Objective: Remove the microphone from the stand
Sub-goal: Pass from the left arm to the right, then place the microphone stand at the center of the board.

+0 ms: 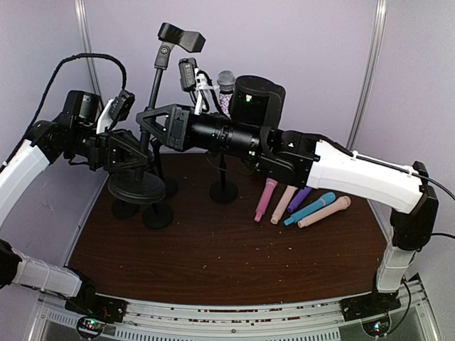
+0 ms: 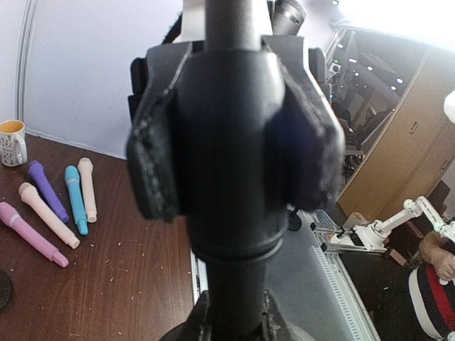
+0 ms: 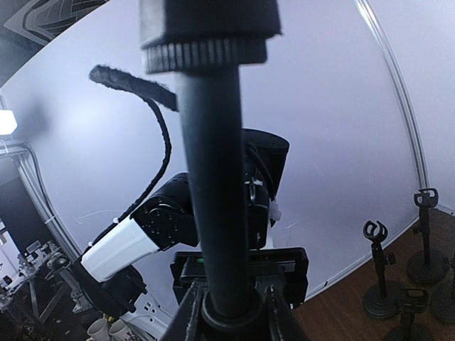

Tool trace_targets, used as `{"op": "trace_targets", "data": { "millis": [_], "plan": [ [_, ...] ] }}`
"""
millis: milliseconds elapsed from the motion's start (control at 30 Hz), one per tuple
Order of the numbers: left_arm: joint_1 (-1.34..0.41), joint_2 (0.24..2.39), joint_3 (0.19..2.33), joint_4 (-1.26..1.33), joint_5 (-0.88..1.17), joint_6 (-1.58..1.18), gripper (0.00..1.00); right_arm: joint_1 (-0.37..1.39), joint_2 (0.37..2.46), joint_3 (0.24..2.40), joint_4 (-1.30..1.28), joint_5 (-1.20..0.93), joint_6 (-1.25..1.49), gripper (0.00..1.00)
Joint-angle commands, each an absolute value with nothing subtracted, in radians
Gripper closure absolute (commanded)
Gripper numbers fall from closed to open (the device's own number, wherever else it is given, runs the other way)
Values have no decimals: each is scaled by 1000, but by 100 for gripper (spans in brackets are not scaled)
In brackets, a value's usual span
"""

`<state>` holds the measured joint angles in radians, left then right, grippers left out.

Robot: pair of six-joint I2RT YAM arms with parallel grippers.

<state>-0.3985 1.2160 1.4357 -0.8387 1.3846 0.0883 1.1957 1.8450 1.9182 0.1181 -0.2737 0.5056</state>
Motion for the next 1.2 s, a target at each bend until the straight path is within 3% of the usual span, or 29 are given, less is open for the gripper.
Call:
{"op": "trace_targets", "data": {
  "millis": [0, 167, 200, 300, 367, 400, 600, 800, 1167],
  "plan": [
    [-395, 1222, 1466, -841, 1364, 148, 100, 1207, 1835, 1875, 286, -414, 596, 100],
    [-396, 1226, 1468, -848, 1350, 158, 100, 1195, 1818, 1813, 391, -488, 624, 100],
    [-396, 1227, 1469, -851, 1333, 158, 94, 1193, 1811, 1797, 390, -481, 619, 100],
    [-389, 1236, 1493, -927, 1264, 214, 51, 1192, 1770, 1728, 293, -324, 493, 100],
    [-380, 1241, 1522, -985, 1194, 261, 28, 1192, 1749, 1682, 202, -189, 400, 100],
    [-369, 1240, 1530, -999, 1162, 273, 22, 1192, 1742, 1654, 176, -122, 356, 100],
    [-265, 1222, 1562, -1050, 1069, 300, 16, 1192, 1763, 1506, 158, 186, 159, 100],
    [-231, 1212, 1569, -1133, 980, 388, 17, 1173, 1876, 1454, 381, 303, 14, 100],
    [-213, 1201, 1578, -1138, 894, 426, 16, 1052, 2279, 1754, 540, 322, 34, 100]
  ]
}}
